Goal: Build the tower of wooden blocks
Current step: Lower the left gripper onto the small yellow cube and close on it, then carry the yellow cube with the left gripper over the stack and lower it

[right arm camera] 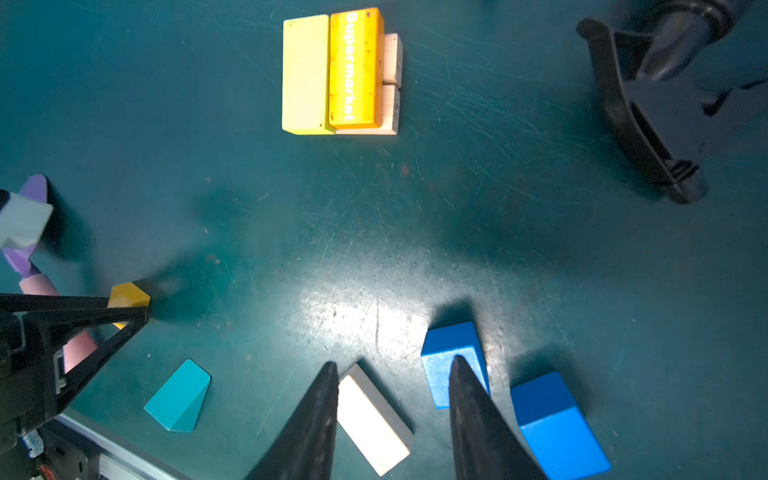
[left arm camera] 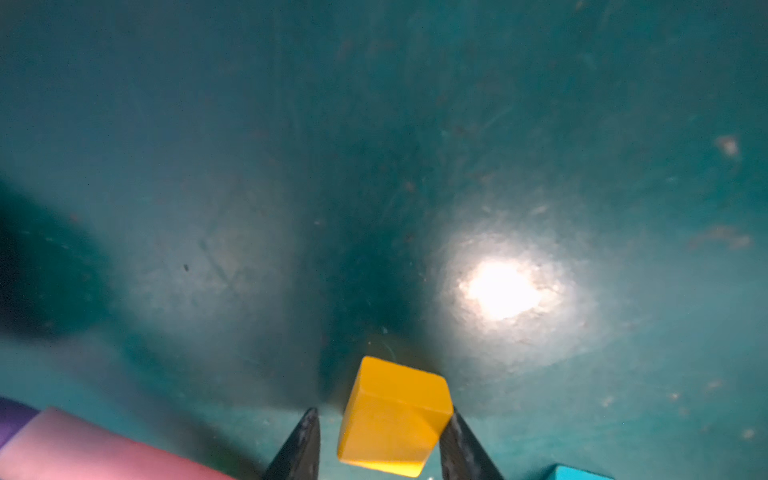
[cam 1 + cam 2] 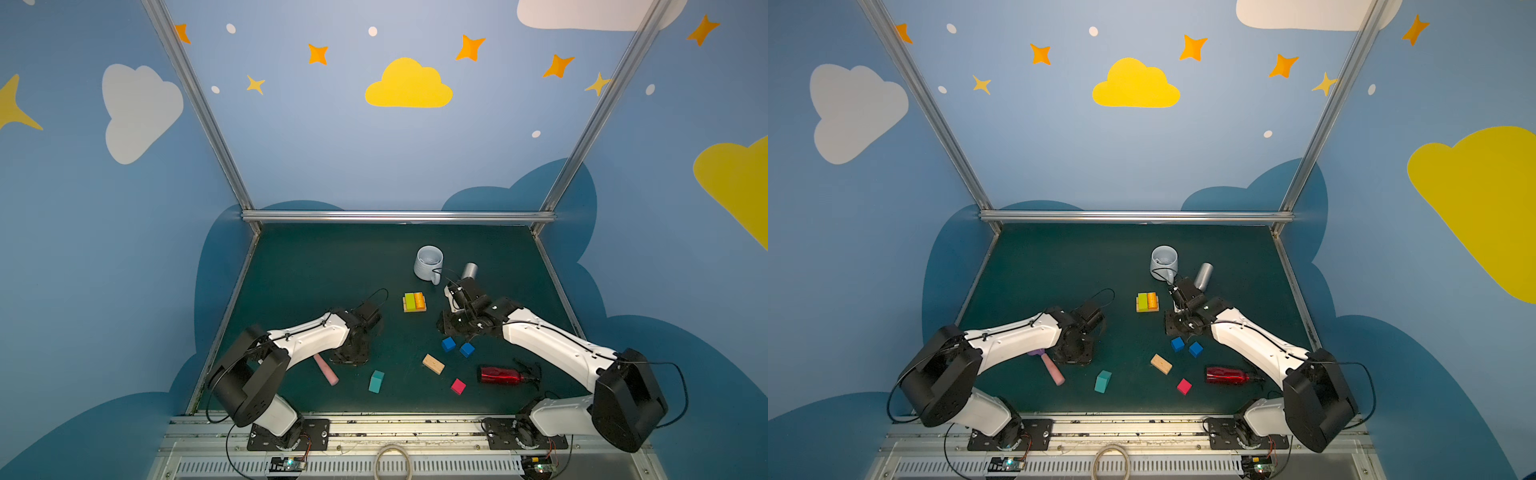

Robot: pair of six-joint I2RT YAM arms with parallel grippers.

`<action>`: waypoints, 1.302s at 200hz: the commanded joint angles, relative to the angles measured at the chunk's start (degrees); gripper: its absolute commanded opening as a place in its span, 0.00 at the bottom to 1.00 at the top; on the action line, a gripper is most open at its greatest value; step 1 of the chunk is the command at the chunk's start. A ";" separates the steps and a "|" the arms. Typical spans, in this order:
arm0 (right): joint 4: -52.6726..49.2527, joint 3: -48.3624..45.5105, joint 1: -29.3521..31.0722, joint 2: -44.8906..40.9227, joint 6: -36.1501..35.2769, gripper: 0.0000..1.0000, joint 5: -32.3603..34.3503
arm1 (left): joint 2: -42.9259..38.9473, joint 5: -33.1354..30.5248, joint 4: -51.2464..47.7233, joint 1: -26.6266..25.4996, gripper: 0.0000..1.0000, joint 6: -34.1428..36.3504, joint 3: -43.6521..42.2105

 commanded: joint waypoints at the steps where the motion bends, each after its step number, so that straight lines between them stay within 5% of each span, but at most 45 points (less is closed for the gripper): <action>1: -0.15 -0.51 -0.27 -0.36 0.61 0.43 0.14 | 0.58 -0.11 -0.39 0.00 0.44 0.43 1.14; 142: -0.45 -0.35 -0.34 -0.44 0.36 0.43 0.40 | -0.08 -0.41 -2.97 0.09 0.33 -0.30 5.06; 192: -0.90 -0.23 -0.69 -1.57 -0.43 0.43 0.61 | 4.83 0.10 -6.56 0.99 0.32 2.93 18.19; 260: -1.74 -2.64 -2.33 -5.78 -1.05 0.43 1.10 | 21.43 1.52 -11.06 1.19 0.29 3.98 42.39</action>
